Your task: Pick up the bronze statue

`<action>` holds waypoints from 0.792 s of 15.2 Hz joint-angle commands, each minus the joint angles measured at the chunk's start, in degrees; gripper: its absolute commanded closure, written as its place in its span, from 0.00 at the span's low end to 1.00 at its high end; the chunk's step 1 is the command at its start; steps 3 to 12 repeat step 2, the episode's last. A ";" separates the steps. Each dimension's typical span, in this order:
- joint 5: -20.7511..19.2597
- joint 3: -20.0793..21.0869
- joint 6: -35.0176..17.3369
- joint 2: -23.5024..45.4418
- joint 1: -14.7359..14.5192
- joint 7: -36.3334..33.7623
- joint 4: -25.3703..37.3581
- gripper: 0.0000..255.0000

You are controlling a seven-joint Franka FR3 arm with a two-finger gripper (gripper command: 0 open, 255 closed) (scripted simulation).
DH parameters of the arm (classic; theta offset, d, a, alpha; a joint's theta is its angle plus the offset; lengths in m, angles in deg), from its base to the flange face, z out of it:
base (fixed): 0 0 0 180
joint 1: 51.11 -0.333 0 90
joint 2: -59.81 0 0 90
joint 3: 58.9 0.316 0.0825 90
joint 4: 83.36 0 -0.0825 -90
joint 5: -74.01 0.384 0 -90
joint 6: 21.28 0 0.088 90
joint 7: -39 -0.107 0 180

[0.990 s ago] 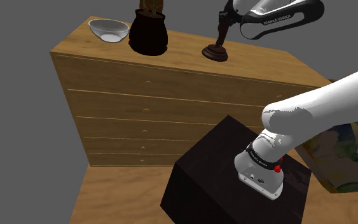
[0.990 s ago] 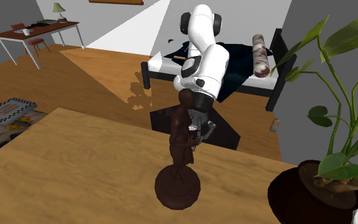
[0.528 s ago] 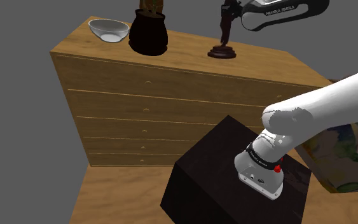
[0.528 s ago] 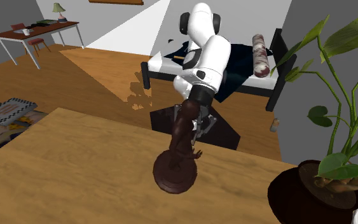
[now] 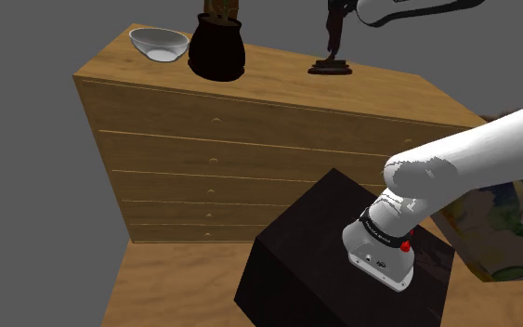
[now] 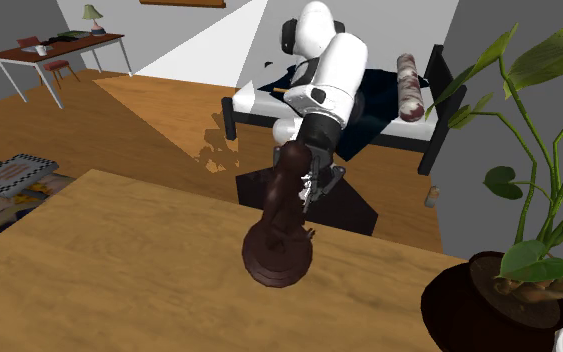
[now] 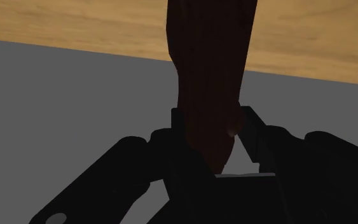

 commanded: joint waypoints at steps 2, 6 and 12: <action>0.63 -0.23 0.91 -0.21 -0.39 0.81 0.97 1.00; 0.63 -0.23 0.91 -0.21 -0.39 0.81 0.97 1.00; 0.63 -0.23 0.91 -0.21 -0.39 0.81 0.97 1.00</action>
